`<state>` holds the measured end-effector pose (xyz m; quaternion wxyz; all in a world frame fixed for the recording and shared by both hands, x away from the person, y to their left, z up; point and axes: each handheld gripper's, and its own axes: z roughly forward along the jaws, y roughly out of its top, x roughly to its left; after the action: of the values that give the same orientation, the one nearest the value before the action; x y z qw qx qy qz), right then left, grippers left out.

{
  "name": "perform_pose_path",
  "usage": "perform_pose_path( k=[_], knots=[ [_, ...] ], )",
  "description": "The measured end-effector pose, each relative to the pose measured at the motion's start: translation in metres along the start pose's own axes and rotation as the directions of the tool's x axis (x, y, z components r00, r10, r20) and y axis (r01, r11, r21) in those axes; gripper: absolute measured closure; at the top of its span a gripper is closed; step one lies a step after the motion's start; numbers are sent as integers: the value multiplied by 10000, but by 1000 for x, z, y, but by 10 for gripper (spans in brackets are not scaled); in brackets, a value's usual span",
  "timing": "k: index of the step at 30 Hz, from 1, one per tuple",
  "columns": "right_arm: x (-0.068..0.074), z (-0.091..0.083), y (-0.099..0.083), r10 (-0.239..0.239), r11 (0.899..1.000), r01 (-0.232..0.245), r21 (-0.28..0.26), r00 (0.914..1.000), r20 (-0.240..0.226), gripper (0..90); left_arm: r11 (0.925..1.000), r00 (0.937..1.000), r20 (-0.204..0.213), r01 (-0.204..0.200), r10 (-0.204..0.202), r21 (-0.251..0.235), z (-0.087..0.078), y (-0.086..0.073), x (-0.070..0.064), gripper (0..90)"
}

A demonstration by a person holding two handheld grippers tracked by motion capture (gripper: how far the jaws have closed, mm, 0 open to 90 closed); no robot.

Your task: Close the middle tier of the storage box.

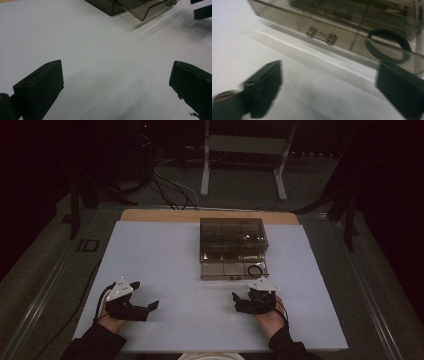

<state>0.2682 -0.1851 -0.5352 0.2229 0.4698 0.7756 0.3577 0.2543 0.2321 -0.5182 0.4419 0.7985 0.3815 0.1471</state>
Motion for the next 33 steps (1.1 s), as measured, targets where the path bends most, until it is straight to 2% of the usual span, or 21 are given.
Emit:
perform_pose_path(
  k=[4,7,14,21,27,29,33],
  knots=[
    [1,6,-4,78,9989,-75,457,9999,-82,102,10000,10000,0,55,-55,-4,-1,0,1,9],
    [1,8,-5,50,9980,-39,638,9998,-175,156,10000,10000,4,44,-44,1,-1,-1,1,9],
    [0,5,-3,17,9977,2,680,9996,-271,296,10000,10000,-11,36,-36,16,-1,-1,1,9],
    [2,3,-2,-122,9974,111,718,9998,153,496,10000,10000,21,4,-4,16,-1,-1,1,9],
    [4,2,-1,-323,9966,311,760,9994,150,675,10000,10000,22,-20,20,72,0,-1,0,9],
    [3,1,0,-377,9967,378,717,9993,-20,709,10000,10000,55,-44,44,70,0,-1,0,9],
    [0,-1,3,-395,9965,387,736,9992,93,837,9999,10000,61,-54,53,91,0,-1,-1,9]
  ],
)
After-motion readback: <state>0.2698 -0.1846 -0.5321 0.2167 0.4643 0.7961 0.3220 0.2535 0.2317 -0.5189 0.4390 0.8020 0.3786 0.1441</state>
